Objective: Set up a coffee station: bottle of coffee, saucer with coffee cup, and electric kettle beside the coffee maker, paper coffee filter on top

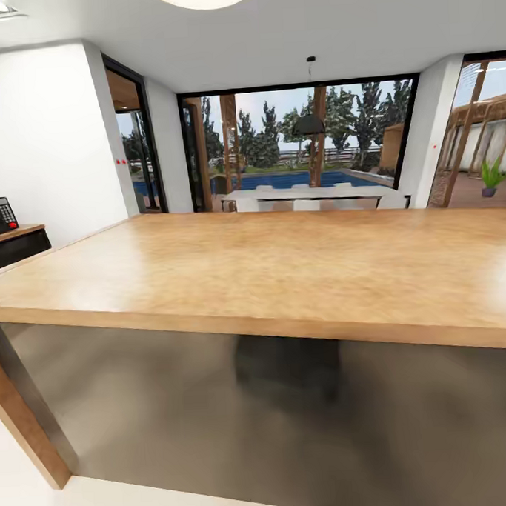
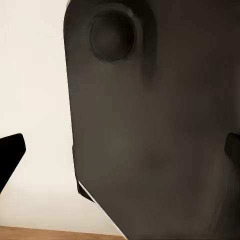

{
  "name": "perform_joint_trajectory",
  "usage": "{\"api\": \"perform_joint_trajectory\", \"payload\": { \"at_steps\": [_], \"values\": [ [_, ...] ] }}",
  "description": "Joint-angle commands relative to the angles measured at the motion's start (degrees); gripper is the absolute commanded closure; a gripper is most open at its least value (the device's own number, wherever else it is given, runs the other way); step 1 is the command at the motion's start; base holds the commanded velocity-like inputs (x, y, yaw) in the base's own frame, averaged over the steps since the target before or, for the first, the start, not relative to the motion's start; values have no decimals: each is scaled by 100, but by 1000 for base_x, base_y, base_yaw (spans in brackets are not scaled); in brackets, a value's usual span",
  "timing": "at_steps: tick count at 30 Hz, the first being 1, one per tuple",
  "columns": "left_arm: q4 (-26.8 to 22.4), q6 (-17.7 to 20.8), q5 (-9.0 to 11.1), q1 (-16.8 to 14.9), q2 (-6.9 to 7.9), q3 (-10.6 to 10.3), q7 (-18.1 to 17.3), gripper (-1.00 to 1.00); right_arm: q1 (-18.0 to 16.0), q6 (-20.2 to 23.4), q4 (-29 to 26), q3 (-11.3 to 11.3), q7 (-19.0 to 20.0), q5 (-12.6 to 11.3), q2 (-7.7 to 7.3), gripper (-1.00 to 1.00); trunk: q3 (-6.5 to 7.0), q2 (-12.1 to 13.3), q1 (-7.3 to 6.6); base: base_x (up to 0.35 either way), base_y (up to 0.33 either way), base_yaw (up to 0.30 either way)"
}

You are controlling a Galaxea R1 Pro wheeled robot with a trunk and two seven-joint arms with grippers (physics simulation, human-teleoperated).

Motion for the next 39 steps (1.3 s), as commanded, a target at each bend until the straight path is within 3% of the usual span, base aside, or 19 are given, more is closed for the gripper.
{"api": "perform_joint_trajectory", "payload": {
  "at_steps": [1,9,17,29,39],
  "values": [
    [-9,-33,26,17,-9,27,9,-100,-34,-33,-33,1,29,18,33,-100,-3,-1,0,0,0,0],
    [-9,-113,-7,25,-9,-7,8,-100,-79,-146,-293,26,28,10,273,-100,-3,-1,0,0,0,0],
    [-9,-106,-9,25,-9,-5,7,-100,-80,-179,-411,10,9,6,281,-100,-7,-1,0,0,0,37],
    [-9,-106,9,24,-18,10,9,-100,-80,-185,-422,16,15,17,266,-100,-38,-1,0,0,0,240],
    [-17,-99,19,19,-10,11,23,-100,-80,-179,-424,18,34,18,264,-100,115,400,-219,0,0,261]
  ]
}}
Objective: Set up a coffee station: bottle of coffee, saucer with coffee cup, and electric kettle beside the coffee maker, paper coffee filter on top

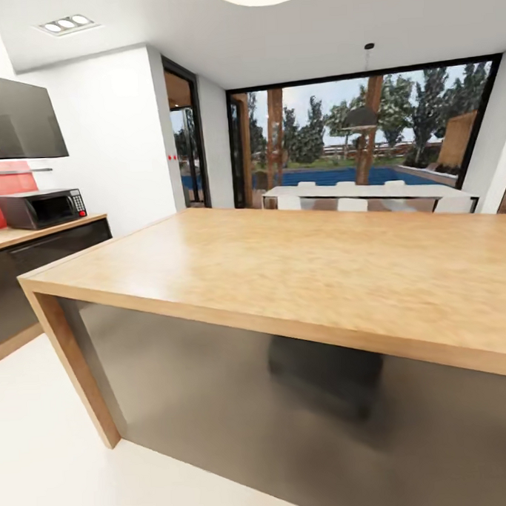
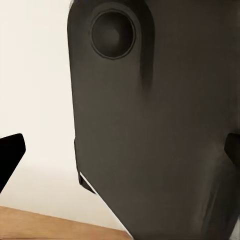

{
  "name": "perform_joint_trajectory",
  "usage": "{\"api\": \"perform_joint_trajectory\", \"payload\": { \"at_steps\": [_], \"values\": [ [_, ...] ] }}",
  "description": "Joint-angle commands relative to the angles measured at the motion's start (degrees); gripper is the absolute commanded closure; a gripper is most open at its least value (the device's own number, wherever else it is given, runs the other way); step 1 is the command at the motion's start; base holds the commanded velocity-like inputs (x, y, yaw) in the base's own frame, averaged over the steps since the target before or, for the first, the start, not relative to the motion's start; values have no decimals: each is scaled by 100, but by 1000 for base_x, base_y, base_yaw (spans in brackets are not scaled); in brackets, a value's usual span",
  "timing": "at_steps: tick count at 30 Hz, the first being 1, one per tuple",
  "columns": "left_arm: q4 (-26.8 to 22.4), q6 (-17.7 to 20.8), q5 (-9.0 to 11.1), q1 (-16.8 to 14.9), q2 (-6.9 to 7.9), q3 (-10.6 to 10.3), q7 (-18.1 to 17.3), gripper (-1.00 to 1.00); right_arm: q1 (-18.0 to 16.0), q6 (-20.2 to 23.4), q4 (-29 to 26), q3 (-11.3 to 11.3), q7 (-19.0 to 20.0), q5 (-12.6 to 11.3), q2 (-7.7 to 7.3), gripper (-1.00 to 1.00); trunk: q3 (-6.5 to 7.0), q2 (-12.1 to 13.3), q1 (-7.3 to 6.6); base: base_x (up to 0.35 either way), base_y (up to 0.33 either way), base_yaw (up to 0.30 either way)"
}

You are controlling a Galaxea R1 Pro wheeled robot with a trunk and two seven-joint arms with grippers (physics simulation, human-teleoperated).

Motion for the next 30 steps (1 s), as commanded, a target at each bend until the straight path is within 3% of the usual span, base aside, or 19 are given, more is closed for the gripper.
{"api": "perform_joint_trajectory", "payload": {
  "at_steps": [1,9,17,30],
  "values": [
    [-2,-9,3,-1,0,0,4,-100,-2,-17,4,1,4,1,0,-100,11,39,-23,0,0,261],
    [-2,-7,10,-3,11,2,6,-100,-2,-14,6,1,4,1,0,-100,134,360,-199,0,0,261],
    [-2,-15,385,-3,62,-1,6,-100,-2,-13,6,1,4,1,0,-100,256,681,-374,0,0,261],
    [-2,-16,422,-3,55,-1,6,-100,-2,-13,6,1,12,1,0,-100,454,1202,-660,0,0,261]
  ]
}}
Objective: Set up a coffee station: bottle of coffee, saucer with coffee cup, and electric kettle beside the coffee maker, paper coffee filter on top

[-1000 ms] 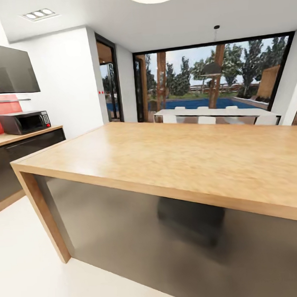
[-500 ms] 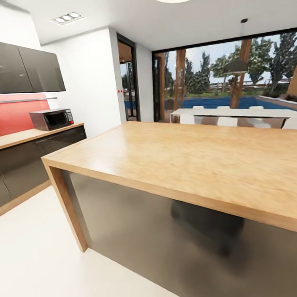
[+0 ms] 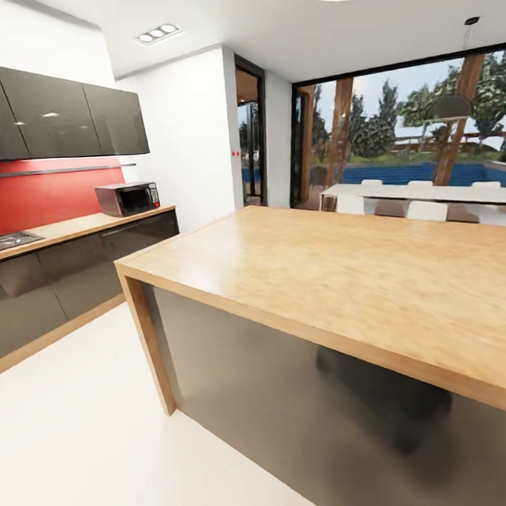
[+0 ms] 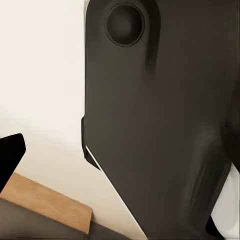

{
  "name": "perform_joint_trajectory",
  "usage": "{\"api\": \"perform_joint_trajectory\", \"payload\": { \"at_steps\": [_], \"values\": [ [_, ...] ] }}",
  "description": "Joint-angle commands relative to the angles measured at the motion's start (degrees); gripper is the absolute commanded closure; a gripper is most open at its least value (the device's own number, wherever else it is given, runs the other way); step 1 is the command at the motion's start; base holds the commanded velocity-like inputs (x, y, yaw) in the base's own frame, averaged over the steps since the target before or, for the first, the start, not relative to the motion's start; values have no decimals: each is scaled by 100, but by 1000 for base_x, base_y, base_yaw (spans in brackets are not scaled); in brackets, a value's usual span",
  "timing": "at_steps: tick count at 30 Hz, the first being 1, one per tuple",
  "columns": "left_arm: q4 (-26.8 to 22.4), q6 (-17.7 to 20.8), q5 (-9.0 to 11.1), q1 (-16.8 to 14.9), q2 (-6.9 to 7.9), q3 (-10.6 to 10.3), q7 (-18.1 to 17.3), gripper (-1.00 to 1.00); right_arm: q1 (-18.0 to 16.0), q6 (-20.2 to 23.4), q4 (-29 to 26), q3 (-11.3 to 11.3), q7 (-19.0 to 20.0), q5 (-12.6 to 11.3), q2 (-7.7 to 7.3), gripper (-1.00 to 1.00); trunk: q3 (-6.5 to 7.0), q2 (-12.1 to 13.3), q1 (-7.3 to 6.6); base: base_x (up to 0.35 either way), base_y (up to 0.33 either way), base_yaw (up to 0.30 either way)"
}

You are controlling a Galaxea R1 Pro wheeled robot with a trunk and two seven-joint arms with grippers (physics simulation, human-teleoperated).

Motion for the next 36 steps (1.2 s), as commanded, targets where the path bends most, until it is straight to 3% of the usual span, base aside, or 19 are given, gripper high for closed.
{"api": "perform_joint_trajectory", "payload": {
  "at_steps": [1,36],
  "values": [
    [-1,-10,42,0,-1,-2,3,-100,-3,-17,4,1,4,1,0,-100,11,39,-23,0,0,261],
    [-1,-10,42,0,6,-2,3,-100,-3,-17,4,1,2,1,0,-100,546,1442,-791,0,0,261]
  ]
}}
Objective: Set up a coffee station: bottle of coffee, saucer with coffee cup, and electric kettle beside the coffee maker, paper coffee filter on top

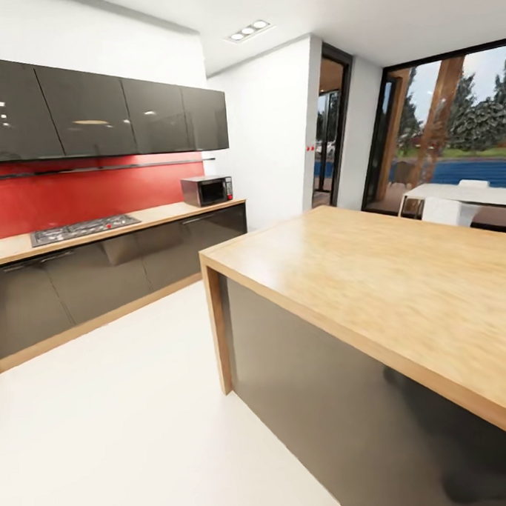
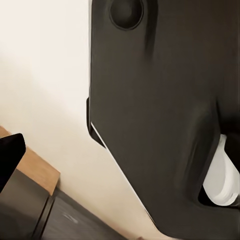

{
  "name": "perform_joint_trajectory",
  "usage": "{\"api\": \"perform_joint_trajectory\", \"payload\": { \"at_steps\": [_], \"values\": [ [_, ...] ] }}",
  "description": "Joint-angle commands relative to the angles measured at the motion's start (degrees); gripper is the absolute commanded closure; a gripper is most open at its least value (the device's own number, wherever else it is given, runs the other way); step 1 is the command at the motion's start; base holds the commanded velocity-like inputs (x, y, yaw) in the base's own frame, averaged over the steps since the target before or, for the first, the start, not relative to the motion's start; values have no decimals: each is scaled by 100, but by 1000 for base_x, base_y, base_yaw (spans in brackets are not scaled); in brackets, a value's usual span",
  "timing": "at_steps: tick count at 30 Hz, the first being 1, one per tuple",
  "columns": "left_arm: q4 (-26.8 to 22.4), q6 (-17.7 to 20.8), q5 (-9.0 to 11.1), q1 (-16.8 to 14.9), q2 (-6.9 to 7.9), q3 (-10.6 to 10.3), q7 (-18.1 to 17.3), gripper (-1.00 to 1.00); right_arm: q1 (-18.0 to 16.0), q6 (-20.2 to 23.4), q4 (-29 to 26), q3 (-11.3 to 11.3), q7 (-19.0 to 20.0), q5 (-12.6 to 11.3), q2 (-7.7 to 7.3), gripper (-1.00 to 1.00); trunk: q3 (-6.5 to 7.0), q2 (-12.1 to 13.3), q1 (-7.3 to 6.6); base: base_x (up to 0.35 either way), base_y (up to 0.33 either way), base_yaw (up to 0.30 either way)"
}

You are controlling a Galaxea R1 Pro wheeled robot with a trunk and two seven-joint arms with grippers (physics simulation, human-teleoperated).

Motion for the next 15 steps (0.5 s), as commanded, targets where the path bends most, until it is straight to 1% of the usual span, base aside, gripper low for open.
{"api": "perform_joint_trajectory", "payload": {
  "at_steps": [1,15],
  "values": [
    [-1,-10,42,0,-1,-2,3,-100,-3,-17,4,1,5,1,0,-100,10,38,-22,0,0,261],
    [-1,-10,42,0,-1,-2,3,-100,-3,-17,4,4,6,1,0,-100,224,599,-330,0,0,261]
  ]
}}
